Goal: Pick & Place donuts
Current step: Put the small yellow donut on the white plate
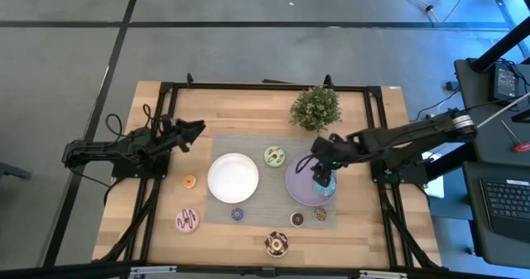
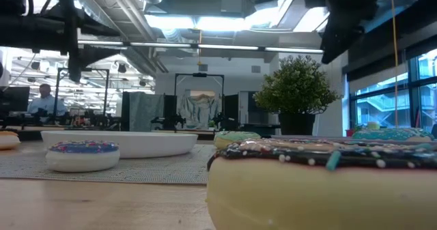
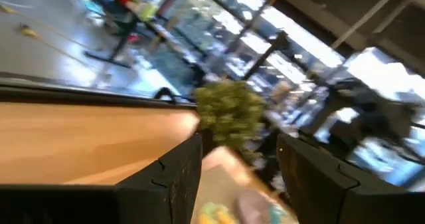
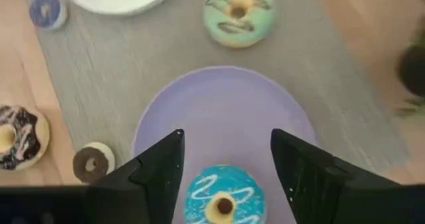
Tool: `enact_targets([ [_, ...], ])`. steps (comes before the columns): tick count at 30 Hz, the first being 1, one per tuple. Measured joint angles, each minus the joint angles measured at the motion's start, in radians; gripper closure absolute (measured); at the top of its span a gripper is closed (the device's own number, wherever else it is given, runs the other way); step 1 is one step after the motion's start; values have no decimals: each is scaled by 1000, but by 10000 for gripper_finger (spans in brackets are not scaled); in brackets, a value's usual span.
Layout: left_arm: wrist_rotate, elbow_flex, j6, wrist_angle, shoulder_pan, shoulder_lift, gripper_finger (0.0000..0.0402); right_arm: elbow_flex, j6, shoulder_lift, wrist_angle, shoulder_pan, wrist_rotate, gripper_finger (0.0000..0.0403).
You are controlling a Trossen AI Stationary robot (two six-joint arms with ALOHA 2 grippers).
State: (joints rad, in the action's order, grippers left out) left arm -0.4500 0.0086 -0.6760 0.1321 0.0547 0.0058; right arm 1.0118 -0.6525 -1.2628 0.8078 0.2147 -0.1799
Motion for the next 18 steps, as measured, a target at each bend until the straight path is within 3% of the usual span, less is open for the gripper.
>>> enact_targets([
  [4, 81, 56, 88, 43, -1, 32, 221, -102, -47, 105, -66, -17, -5, 199],
  [9, 27, 245, 241, -119, 0, 191, 230, -207, -62, 194, -242, -49, -10, 219],
  [14, 69, 533, 202, -570, -1, 432, 234, -232, -71, 217, -283, -76, -10, 228],
  [18, 91, 720, -9, -1003, 0, 658, 237, -232, -49, 217, -283, -99, -11, 228],
])
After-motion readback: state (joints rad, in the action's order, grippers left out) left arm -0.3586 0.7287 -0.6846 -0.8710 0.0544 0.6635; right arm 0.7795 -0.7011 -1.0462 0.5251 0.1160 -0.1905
